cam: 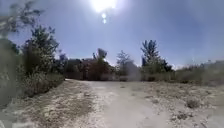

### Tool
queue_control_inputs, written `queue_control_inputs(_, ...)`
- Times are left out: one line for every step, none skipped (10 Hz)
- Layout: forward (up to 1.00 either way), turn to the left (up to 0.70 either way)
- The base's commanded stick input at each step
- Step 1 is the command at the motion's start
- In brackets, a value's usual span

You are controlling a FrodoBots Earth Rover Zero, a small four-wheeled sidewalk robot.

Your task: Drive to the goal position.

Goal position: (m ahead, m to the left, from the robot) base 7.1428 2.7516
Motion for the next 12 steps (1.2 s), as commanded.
queue_control_inputs(0.45,0.0)
queue_control_inputs(0.45,0.0)
queue_control_inputs(0.45,0.0)
queue_control_inputs(0.45,0.0)
queue_control_inputs(0.45,0.0)
queue_control_inputs(0.45,0.0)
queue_control_inputs(0.45,0.0)
queue_control_inputs(0.45,0.0)
queue_control_inputs(0.45,0.0)
queue_control_inputs(0.45,0.0)
queue_control_inputs(0.45,0.0)
queue_control_inputs(0.45,0.0)
